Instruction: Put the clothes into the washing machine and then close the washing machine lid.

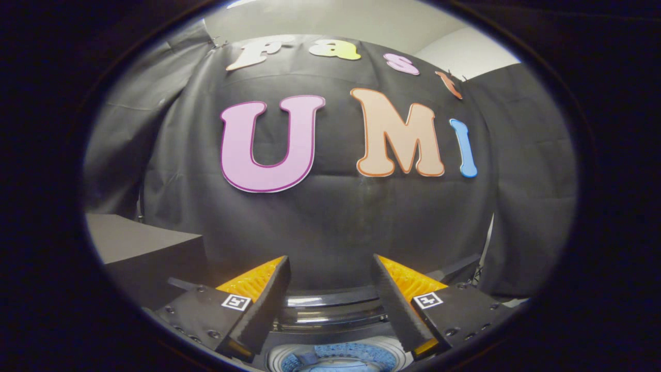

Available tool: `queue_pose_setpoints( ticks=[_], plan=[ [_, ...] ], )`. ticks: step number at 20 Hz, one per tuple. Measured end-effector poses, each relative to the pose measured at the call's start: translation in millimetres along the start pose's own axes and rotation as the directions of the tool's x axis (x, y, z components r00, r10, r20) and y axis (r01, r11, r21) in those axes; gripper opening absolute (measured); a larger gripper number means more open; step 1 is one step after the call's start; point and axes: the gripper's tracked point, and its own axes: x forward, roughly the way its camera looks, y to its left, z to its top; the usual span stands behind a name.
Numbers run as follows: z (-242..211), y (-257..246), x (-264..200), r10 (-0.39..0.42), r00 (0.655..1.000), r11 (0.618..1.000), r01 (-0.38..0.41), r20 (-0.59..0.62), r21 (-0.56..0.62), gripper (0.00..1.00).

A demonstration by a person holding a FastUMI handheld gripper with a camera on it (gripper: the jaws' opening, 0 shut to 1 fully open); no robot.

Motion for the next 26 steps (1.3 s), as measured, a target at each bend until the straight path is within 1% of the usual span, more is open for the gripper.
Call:
queue_pose_setpoints(
  ticks=[5, 7, 9, 14, 16, 20, 26],
  plan=[
    [-16.0, -1.9, -20.6, -0.003, 0.999, 1.000, 0.003, -0.039, -0.001, 0.98],
    [-37.6, 3.3, -30.4, 0.025, 0.995, 1.000, -0.026, -0.095, -0.005, 0.98],
    [-58.6, 1.0, -44.7, 0.028, 0.990, 0.999, -0.031, -0.141, -0.018, 0.98],
    [-84.7, -5.7, -73.9, 0.026, 0.982, 0.999, -0.030, -0.186, -0.019, 0.98],
    [-88.2, -9.0, -84.2, 0.026, 0.980, 0.999, -0.029, -0.196, -0.013, 0.98],
    [-89.1, -6.9, -103.1, 0.039, 0.982, 0.997, -0.051, -0.186, -0.058, 0.98],
    [-76.0, 3.4, -138.1, 0.070, 0.986, 0.991, -0.087, -0.154, -0.105, 0.99]
  ],
)
